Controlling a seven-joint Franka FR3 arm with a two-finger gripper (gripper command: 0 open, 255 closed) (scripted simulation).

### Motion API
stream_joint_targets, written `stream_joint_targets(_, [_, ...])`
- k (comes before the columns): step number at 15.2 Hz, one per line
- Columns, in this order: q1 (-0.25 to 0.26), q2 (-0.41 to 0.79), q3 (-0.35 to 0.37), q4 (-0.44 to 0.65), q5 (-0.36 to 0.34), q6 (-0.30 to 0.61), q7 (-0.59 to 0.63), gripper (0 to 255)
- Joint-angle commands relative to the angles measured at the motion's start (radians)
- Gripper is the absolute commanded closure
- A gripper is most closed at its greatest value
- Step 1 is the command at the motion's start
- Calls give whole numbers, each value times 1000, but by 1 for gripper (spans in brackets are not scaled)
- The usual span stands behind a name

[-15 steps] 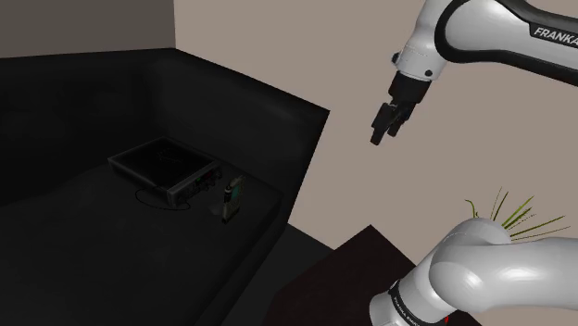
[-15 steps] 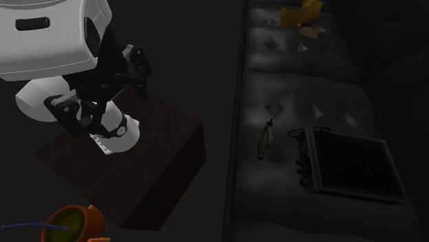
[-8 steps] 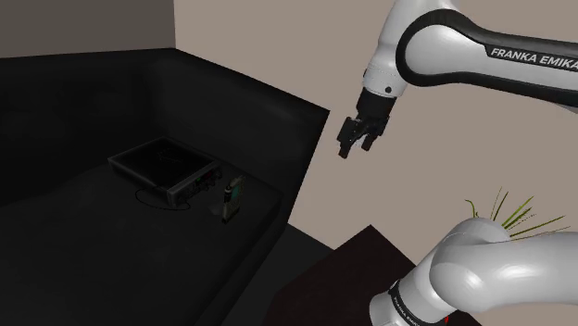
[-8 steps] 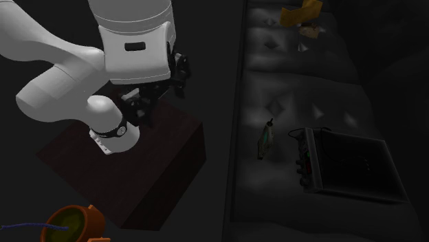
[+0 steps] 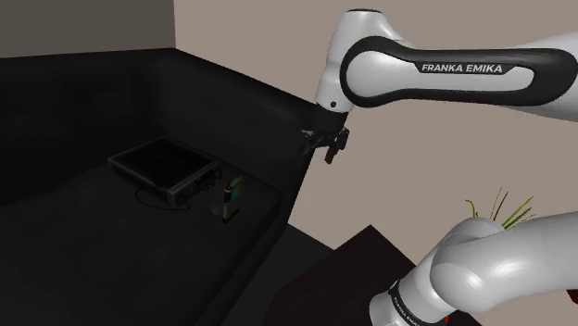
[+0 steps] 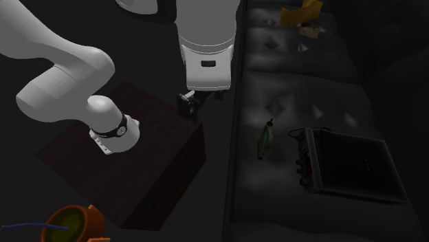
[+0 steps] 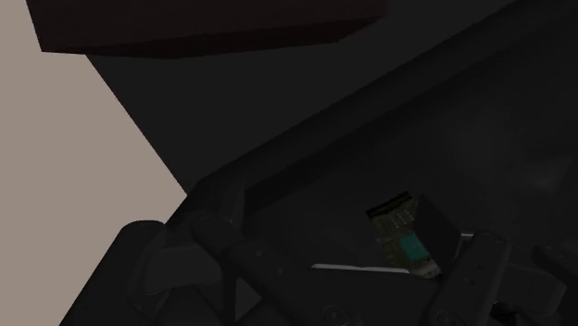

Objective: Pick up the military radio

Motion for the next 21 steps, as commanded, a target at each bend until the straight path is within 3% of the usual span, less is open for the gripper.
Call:
stream_joint_targets(1, [0, 64, 35, 21, 12, 46, 66, 0])
stream_joint_targets(6, [-5, 237, 113, 97, 9, 148, 226, 0])
stream_joint_targets(12, [0, 472, 178, 234, -53, 244, 430, 0])
stream_joint_targets(17, [33, 679, 190, 389, -137, 288, 597, 0])
stream_joint_targets(21, [41, 715, 185, 384, -152, 326, 614, 0])
